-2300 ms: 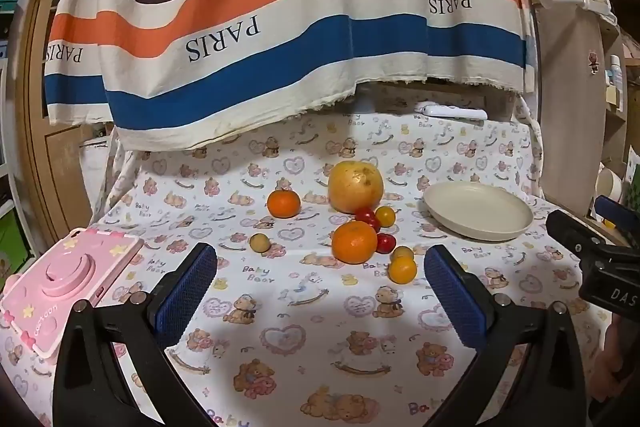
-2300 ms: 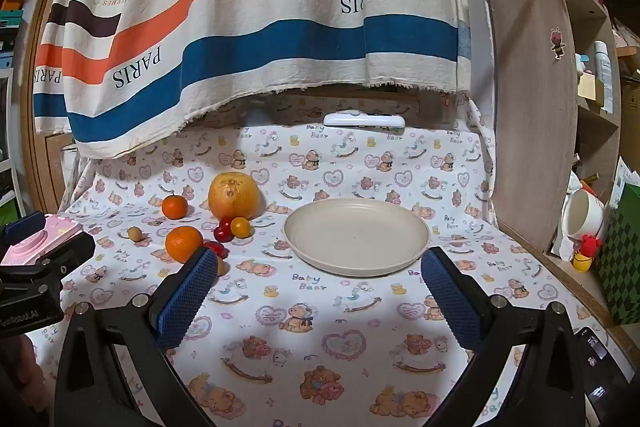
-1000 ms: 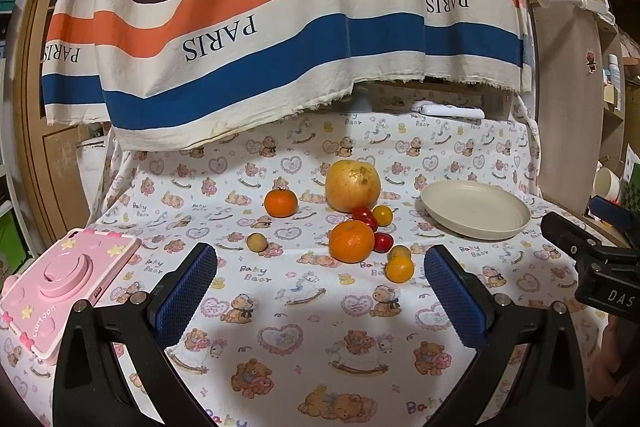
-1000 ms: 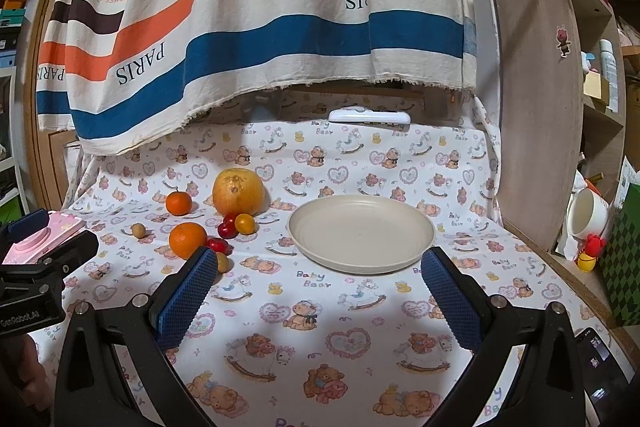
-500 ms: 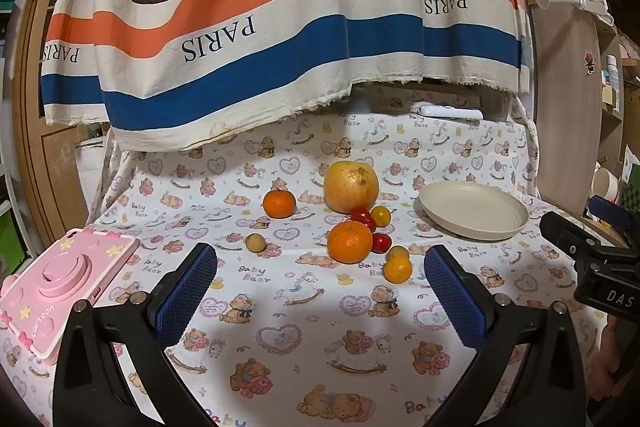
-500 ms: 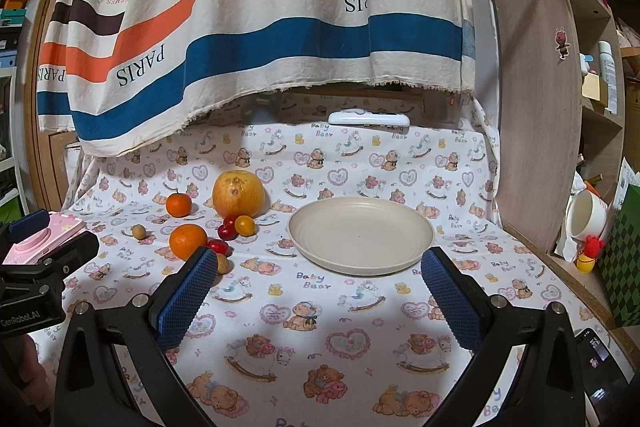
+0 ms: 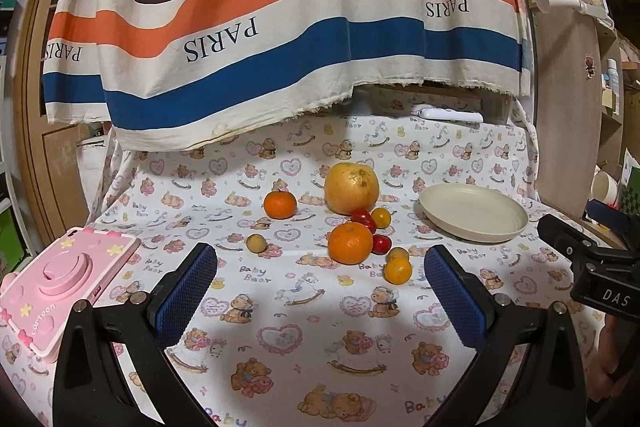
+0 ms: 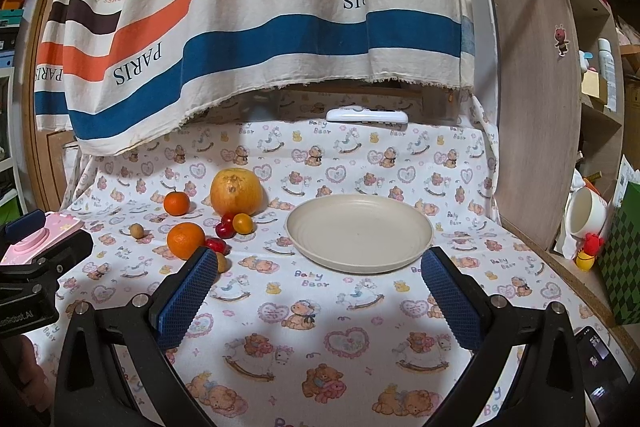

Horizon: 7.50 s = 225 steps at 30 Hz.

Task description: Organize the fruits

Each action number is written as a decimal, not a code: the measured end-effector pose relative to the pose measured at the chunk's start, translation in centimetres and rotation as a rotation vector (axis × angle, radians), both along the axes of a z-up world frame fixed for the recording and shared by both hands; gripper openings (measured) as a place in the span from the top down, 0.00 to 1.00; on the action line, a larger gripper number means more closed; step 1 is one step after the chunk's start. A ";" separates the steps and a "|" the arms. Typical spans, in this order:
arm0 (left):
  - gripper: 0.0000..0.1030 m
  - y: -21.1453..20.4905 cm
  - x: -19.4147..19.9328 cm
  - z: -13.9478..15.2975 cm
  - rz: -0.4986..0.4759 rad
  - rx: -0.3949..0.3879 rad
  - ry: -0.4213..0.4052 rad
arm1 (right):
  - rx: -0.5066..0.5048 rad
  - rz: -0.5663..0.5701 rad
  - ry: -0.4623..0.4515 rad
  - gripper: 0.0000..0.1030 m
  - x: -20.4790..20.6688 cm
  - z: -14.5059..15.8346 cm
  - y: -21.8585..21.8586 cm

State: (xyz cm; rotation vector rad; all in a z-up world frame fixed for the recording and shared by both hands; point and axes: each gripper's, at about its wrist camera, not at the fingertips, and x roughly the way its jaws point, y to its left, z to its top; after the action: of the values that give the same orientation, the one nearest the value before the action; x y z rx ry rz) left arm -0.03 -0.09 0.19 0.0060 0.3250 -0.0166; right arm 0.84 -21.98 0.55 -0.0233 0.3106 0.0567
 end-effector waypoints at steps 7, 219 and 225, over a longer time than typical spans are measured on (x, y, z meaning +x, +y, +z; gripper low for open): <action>0.00 0.1 -0.2 0.1 0.008 -0.004 -0.004 | 0.002 -0.006 -0.002 0.01 -0.1 -0.1 -0.1; 0.53 -2.2 17.2 -1.7 -0.180 -0.091 0.558 | 0.134 0.153 0.344 0.77 15.7 1.1 2.6; 0.53 -3.2 15.5 2.5 -0.206 -0.086 0.416 | 0.072 0.112 0.252 0.77 14.5 3.0 0.3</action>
State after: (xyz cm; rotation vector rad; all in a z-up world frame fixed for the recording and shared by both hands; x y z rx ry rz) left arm 15.51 -3.29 2.70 -0.0504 0.7383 -0.2383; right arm 15.29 -21.69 3.53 0.0382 0.5587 0.1825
